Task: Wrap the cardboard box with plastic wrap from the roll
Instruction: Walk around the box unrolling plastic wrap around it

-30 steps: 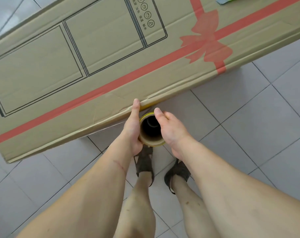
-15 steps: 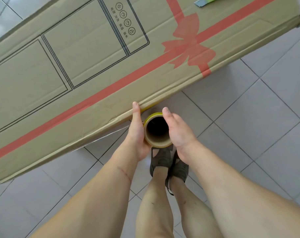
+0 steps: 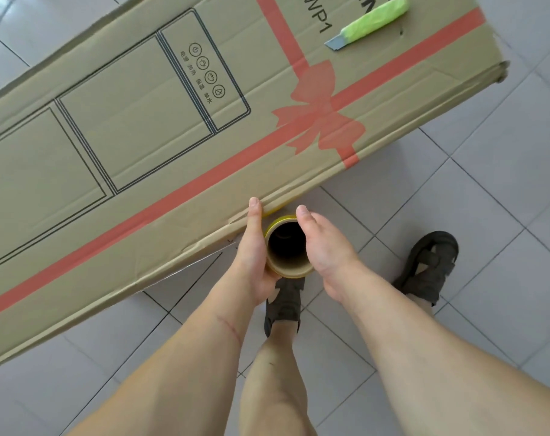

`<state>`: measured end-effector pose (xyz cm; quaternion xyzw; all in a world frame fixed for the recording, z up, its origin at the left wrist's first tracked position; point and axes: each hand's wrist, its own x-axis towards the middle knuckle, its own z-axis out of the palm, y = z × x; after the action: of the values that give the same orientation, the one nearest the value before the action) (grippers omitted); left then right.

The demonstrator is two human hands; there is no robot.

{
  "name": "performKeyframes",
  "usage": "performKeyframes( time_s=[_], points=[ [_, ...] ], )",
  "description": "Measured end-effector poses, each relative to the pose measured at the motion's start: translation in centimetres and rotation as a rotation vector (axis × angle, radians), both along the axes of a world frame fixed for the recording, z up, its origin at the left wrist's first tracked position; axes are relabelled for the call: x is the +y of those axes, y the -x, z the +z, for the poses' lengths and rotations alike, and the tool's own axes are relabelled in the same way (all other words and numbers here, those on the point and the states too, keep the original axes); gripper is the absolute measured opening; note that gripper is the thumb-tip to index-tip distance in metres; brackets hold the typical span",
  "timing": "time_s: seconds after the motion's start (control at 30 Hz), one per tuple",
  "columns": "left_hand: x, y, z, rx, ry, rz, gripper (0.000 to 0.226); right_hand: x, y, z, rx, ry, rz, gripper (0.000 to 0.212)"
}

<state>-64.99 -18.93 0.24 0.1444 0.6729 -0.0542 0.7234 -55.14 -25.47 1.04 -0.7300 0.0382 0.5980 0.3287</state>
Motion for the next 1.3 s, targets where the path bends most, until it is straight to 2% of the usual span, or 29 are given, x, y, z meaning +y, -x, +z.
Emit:
performKeyframes(
  time_s=[0.07, 0.13, 0.2, 0.27, 0.33, 0.4, 0.53, 0.6, 0.67, 0.73, 0.8, 0.9, 1.07, 1.2, 1.3],
  points=[
    [-0.5, -0.8, 0.2, -0.046, 0.073, -0.005, 0.109, 0.1, -1.2, 0.5, -0.081, 0.001, 0.032, 0.044],
    [-0.7, -1.2, 0.1, -0.071, 0.063, -0.08, 0.112, 0.3, -2.1, 0.8, -0.165, 0.0, 0.064, 0.039],
    [-1.7, -3.8, -0.2, 0.017, 0.0, -0.099, 0.112, -0.4, -5.1, 0.4, -0.148, -0.009, 0.095, 0.035],
    [-1.2, -3.3, -0.4, 0.11, -0.083, -0.075, 0.106, -0.4, -4.4, 0.0, -0.064, 0.0, 0.107, 0.05],
    [-0.8, -3.1, -0.2, 0.099, -0.094, -0.068, 0.089, -0.7, -3.7, -0.2, 0.01, -0.006, 0.113, 0.071],
    [-0.6, -3.9, -0.1, 0.045, -0.082, -0.027, 0.086, -0.9, -4.0, -0.3, 0.021, -0.014, 0.106, 0.069],
    [-1.3, -5.5, -0.4, -0.051, 0.05, 0.016, 0.117, -1.2, -6.3, -0.1, -0.09, -0.007, 0.16, 0.052],
    [-1.8, -6.0, -0.6, -0.057, 0.076, 0.022, 0.124, -1.3, -7.0, 0.0, -0.139, -0.029, 0.192, 0.047],
    [-2.0, -6.4, -0.6, 0.007, 0.036, -0.032, 0.119, -1.1, -7.5, -0.2, -0.143, -0.03, 0.203, 0.047],
    [-1.9, -6.5, -1.0, 0.097, -0.043, -0.058, 0.109, -0.9, -7.7, -0.6, -0.112, -0.01, 0.194, 0.06],
    [-1.4, -7.1, -0.6, 0.09, -0.082, -0.039, 0.096, -0.9, -7.8, -0.7, -0.028, 0.0, 0.165, 0.072],
    [-0.9, -8.6, -0.3, 0.009, -0.049, -0.007, 0.099, -1.3, -8.8, -0.3, 0.012, -0.019, 0.109, 0.068],
    [-2.3, -9.9, -0.4, -0.023, 0.051, 0.022, 0.117, -1.9, -10.8, -0.2, -0.126, -0.057, 0.182, 0.054],
    [-2.9, -10.7, -1.0, 0.071, -0.03, 0.001, 0.113, -2.1, -11.5, -0.7, -0.097, -0.044, 0.149, 0.058],
    [-2.4, -12.1, -0.4, 0.041, -0.053, 0.005, 0.096, -2.5, -12.2, -0.7, -0.024, -0.034, 0.071, 0.065]
  ],
)
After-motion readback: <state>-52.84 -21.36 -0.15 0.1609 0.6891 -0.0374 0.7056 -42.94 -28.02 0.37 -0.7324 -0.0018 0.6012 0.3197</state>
